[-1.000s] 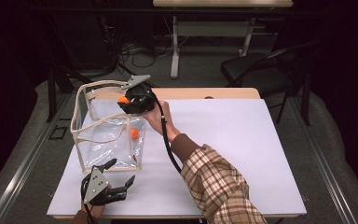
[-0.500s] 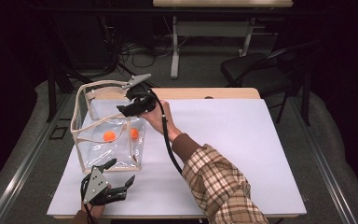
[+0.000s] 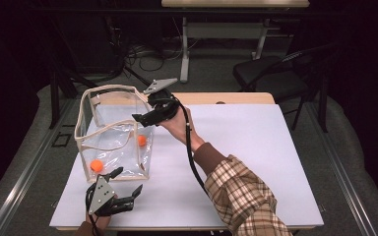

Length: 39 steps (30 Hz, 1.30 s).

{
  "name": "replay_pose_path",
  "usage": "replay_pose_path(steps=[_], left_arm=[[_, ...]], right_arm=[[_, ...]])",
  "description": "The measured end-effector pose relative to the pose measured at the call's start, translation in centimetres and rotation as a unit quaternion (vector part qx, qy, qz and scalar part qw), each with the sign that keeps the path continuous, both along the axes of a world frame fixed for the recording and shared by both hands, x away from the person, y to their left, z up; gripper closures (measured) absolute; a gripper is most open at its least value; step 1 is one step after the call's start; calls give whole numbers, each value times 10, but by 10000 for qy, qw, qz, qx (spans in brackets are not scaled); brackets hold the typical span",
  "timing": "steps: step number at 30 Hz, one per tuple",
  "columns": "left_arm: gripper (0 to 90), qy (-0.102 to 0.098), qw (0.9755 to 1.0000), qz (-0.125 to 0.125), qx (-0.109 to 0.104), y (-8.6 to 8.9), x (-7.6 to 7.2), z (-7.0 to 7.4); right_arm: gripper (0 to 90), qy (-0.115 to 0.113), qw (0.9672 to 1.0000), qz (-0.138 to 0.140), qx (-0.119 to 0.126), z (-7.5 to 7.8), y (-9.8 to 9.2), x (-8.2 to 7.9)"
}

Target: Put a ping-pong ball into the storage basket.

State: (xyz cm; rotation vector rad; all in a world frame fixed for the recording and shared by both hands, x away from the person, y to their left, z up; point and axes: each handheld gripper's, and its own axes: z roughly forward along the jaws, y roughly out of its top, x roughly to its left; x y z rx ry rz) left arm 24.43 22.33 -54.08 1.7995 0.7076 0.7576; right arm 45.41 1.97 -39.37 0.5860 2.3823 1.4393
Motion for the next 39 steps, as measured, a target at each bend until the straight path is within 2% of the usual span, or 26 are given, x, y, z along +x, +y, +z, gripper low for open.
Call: replay_pose_path(steps=[6,19,39], left_arm=[[158,10,10000,-2,-4,0,0,0],[158,33,10000,23,5,-1,0,0],[158,43,10000,38,3,-2,0,0]], right_arm=[[117,25,10000,-41,-9,-2,-16,-5],[68,88,9996,-149,-216,-16,-49,-16],[34,376,9982,-276,-382,-46,-78,-27]])
